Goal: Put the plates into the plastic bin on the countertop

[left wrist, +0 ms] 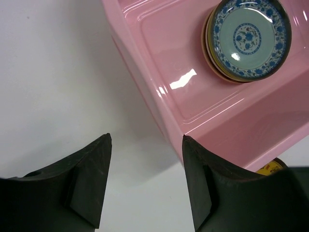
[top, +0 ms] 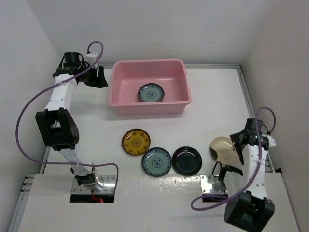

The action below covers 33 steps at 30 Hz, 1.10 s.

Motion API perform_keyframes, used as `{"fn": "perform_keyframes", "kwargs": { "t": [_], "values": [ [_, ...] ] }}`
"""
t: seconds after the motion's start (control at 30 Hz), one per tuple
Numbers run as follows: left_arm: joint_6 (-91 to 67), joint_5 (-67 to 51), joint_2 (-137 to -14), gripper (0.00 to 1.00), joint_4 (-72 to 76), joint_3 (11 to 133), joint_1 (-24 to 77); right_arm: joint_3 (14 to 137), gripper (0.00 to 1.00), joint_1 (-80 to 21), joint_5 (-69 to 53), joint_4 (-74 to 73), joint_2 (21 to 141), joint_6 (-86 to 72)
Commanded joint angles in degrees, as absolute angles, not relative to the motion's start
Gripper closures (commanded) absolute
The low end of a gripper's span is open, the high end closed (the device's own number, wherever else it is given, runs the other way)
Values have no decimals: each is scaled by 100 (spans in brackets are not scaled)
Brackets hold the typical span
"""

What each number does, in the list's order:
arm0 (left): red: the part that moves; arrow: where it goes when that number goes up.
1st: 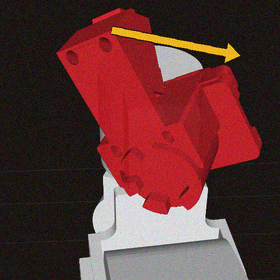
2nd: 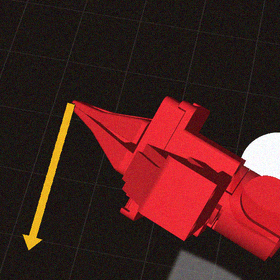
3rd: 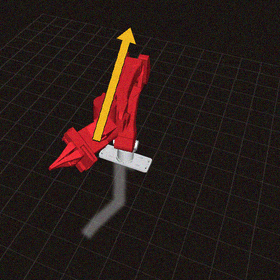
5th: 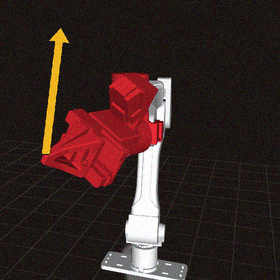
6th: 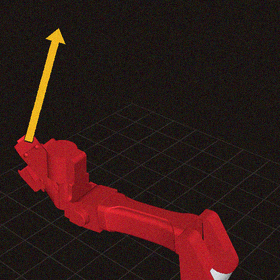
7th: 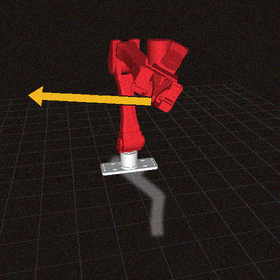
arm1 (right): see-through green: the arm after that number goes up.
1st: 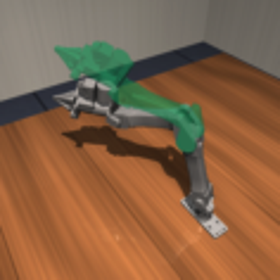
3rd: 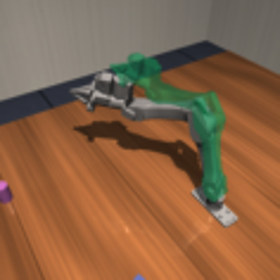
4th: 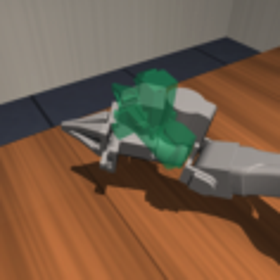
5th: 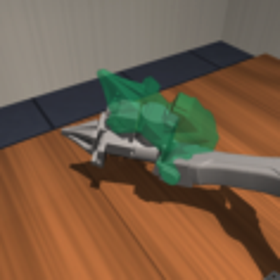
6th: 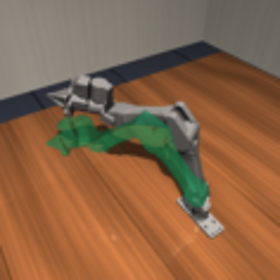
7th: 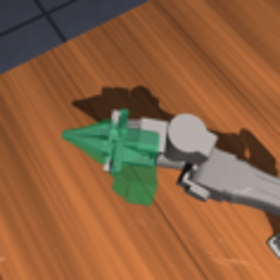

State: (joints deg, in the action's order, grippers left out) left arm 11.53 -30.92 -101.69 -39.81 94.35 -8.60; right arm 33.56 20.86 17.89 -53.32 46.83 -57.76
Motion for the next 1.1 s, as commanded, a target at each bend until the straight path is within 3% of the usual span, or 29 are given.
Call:
{"fn": "perform_keyframes", "kwargs": {
  "t": [0.0, 0.17, 0.3, 0.5, 0.73, 0.83, 0.87, 0.93, 1.07],
  "values": [
    [1107, -3349, -9853, 37, -3911, 9457, -835, 3068, 4, 2705, 2065, -5520, 4492, -6723],
    [1160, -3401, -9853, 39, -3964, 9510, -835, 2558, 4, 2918, 1961, -4845, 4947, -6602],
    [1160, -3401, -9853, 39, -3964, 9562, -835, 1883, 18, 2901, 942, -3395, 5352, -5942],
    [1160, -3296, -9853, 39, -4017, 9510, -896, 1407, 29, 2629, 123, -1636, 5642, -5511],
    [1160, -3243, -9958, 39, -4017, 9510, -1011, 1459, 58, 2408, -158, -415, 6600, -5458],
    [1160, -3190, -9958, 39, -4017, 9562, -1063, 1511, 76, 2329, -343, -54, 7109, -5467],
    [1160, -3190, -9958, 39, -4017, 9562, -1063, 1512, 87, 2312, -412, 147, 7293, -5423],
    [1160, -3138, -10011, 39, -4017, 9562, -1063, 1573, 100, 2259, -527, 290, 7531, -5257],
    [1160, -3138, -10011, 39, -4017, 9562, -1116, 1871, 100, 2092, -554, 133, 7585, -5010]
  ]
}}
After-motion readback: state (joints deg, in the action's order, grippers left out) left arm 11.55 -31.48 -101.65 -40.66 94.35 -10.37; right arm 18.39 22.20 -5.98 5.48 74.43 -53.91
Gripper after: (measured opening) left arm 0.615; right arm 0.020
